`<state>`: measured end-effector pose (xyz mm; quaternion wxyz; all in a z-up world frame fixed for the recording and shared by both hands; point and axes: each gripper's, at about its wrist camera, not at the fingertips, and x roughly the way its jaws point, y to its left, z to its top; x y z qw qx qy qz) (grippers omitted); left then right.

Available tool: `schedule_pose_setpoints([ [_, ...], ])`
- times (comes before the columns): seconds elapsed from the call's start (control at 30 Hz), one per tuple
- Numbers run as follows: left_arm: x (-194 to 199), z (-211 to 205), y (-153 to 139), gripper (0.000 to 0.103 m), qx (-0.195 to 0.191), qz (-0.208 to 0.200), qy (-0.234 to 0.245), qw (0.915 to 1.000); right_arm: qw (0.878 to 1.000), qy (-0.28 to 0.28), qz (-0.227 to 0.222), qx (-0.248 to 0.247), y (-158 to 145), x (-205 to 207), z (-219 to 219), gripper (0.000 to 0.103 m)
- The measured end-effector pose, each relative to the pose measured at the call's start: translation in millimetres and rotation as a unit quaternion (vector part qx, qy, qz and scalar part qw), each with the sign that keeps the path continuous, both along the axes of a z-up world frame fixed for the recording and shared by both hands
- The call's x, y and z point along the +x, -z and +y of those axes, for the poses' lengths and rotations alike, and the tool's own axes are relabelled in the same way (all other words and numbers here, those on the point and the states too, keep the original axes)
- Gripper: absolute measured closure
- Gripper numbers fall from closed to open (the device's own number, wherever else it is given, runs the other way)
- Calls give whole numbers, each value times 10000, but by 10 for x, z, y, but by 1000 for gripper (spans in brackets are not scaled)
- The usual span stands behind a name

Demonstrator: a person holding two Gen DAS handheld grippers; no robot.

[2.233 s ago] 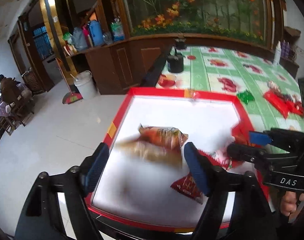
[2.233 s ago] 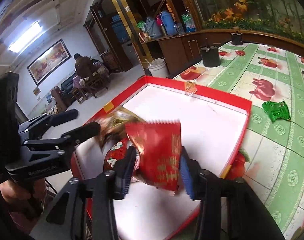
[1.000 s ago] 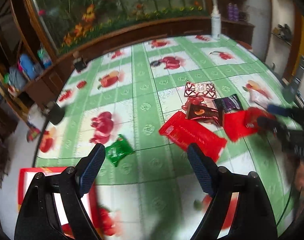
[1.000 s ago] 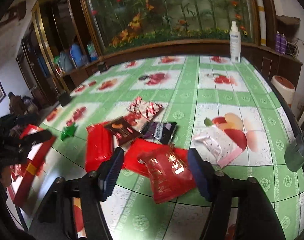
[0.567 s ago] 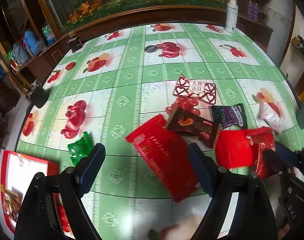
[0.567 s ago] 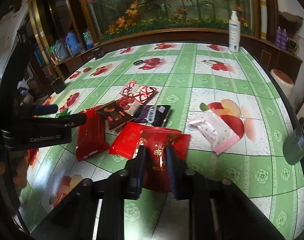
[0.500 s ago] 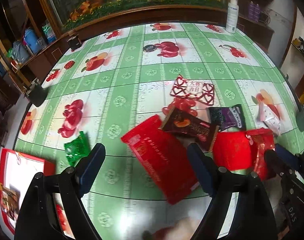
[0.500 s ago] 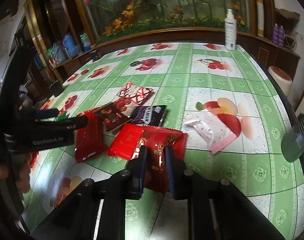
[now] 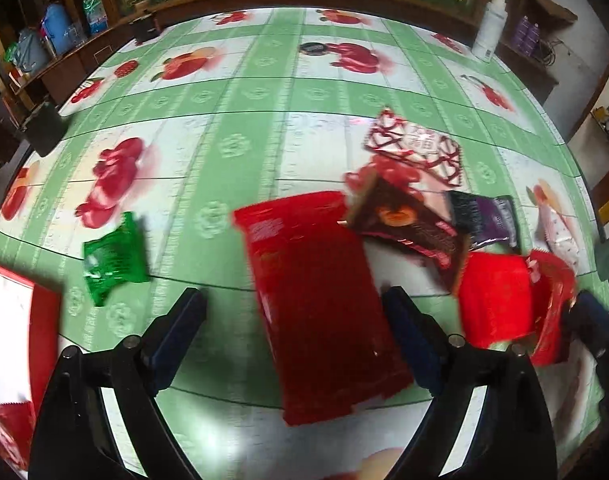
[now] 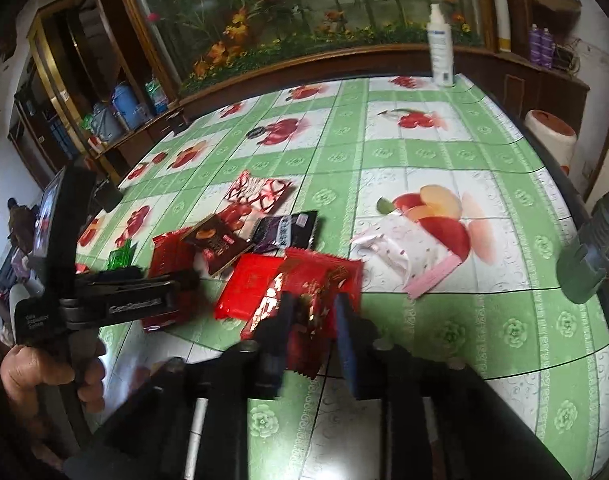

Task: Organize snacks
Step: 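Grasp a red packet with the right gripper while the left grasps a large red packet, then carry both red packets over the white box and release them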

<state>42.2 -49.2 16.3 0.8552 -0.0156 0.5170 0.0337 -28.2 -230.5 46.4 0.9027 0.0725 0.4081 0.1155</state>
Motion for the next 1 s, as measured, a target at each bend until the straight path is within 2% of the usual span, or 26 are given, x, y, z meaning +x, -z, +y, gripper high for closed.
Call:
schedule_pose_setpoints([
  [0.03, -30, 35, -1, 14, 0, -1, 31, 10000, 10000, 31, -44, -14, -12, -6, 0, 54],
  [0.1, -104, 117, -18, 19, 2, -21, 87, 10000, 9999, -9, -141, -16, -39, -19, 28, 47],
  [0.17, -179, 175, -39, 32, 27, -37, 167, 9999, 9996, -52, -238, -138, -53, -30, 99, 38],
  [0.2, -200, 188, -44, 34, 51, -51, 224, 9997, 9994, -69, -242, -220, -44, -30, 138, 33],
  [0.27, -274, 230, -44, 40, 70, -118, 335, 9993, 9987, -111, -241, -437, -4, -20, 230, 33],
  [0.33, -300, 271, -41, 44, 34, -186, 406, 9990, 9966, -118, -283, -770, 56, -4, 332, 36],
  [0.37, -309, 293, -43, 45, -3, -203, 403, 9990, 9948, -119, -274, -978, 99, 8, 389, 43],
  [0.4, -312, 305, -46, 46, 0, -205, 412, 9989, 9941, -137, -241, -1050, 135, 23, 413, 60],
  [0.5, -321, 313, -61, 48, 22, -188, 474, 9987, 9941, -74, -309, -1036, 156, 12, 394, 65],
  [0.7, -348, 371, -83, 50, 62, -255, 554, 9981, 9988, 235, -281, -334, 73, 19, 113, 68],
  [0.8, -395, 416, -100, 51, 26, -276, 527, 9982, 9984, 286, -483, 37, -26, -20, 12, 68],
  [0.87, -502, 419, -161, 55, 47, -407, 584, 9975, 9973, 330, -638, 115, -85, -51, -16, 68],
  [1.0, -800, 430, -315, 56, 51, -716, 756, 9946, 9952, 209, -875, 376, -177, -115, -28, 68],
])
